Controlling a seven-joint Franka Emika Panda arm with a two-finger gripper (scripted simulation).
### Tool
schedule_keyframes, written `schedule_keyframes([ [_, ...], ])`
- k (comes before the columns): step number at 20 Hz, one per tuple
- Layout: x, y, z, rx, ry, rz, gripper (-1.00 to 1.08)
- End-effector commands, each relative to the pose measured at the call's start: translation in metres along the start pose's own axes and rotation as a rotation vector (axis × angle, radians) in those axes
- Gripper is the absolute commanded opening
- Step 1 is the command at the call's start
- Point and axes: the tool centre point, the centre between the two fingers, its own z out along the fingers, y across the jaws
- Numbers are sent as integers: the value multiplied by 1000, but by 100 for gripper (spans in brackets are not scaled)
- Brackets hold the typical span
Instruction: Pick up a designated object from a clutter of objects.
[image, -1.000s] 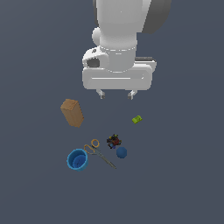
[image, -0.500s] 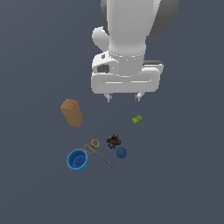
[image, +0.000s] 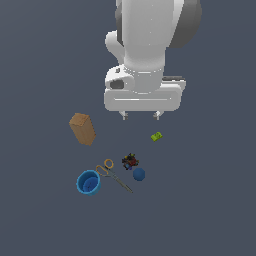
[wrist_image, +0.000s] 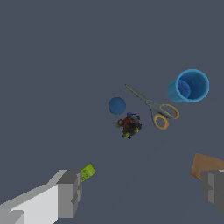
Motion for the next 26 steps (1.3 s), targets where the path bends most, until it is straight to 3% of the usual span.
schedule_keyframes([
  [1,2,1,8,0,-2,31,100],
  [26,15,21,169,-24,-27,658,100],
])
